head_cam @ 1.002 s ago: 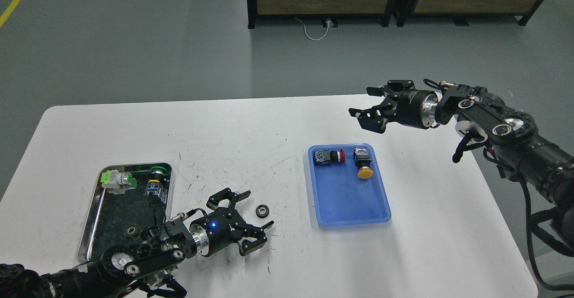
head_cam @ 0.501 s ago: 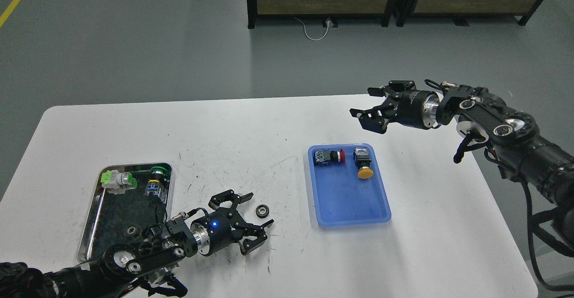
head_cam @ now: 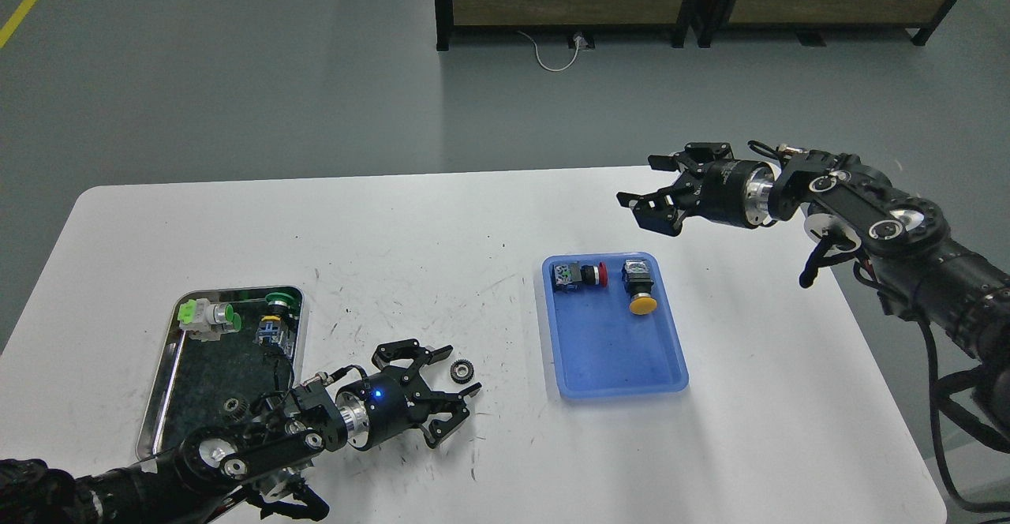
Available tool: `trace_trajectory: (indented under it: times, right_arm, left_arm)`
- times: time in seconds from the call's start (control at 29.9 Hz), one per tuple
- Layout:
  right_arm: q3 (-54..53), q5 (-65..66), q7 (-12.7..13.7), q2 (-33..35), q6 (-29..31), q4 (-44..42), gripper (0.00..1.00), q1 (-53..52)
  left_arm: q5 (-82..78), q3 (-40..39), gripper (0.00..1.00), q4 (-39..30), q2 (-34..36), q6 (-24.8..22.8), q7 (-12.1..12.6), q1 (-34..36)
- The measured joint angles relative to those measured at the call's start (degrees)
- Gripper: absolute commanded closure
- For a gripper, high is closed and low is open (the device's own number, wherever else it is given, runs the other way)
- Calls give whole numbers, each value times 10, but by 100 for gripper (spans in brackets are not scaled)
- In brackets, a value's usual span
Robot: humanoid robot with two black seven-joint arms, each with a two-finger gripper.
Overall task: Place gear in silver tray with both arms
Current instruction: 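Reach the left gripper to the second gear on the table and grasp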
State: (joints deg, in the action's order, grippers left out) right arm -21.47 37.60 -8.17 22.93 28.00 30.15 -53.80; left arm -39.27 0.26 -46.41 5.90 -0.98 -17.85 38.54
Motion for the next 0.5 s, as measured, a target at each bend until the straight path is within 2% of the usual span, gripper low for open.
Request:
trace_trajectory:
  times: [0.2, 0.5]
  right_arm:
    - [0, 0, 0, 0, 0, 0, 22, 1]
    - [0, 1, 0, -1, 0, 0, 22, 1]
  left_arm:
    - [0, 0, 56, 0, 1, -2, 3, 4]
    - [0, 0, 69, 0, 1, -8, 12, 12]
